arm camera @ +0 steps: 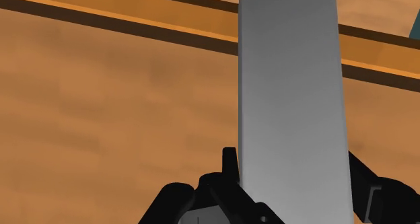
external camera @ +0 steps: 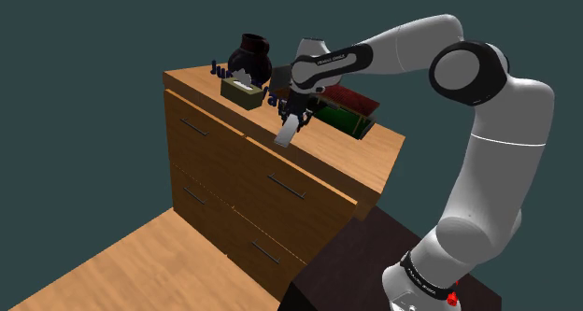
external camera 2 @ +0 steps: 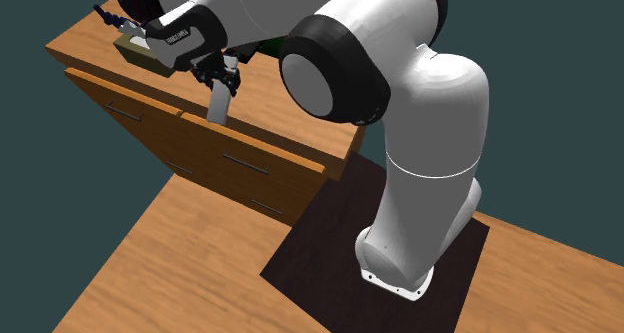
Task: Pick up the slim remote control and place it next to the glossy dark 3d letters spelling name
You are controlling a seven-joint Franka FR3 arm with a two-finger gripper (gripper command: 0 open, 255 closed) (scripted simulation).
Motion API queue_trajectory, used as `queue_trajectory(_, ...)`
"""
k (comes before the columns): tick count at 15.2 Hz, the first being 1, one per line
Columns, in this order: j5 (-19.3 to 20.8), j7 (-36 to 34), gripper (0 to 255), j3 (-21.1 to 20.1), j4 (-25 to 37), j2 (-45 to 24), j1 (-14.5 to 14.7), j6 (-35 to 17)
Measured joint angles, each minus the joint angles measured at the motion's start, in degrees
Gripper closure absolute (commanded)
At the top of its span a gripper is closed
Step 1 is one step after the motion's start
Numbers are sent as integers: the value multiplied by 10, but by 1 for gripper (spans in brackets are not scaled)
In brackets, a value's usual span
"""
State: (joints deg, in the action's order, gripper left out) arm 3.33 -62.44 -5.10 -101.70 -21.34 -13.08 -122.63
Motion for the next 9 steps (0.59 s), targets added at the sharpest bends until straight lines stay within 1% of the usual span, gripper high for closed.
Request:
queue_trajectory(5,0,0,255,0,-2,-1,0,-4)
queue_trajectory(6,0,0,0,0,-2,-1,0,-4)
queue_trajectory(9,0,1,0,1,0,-7,-1,-3)
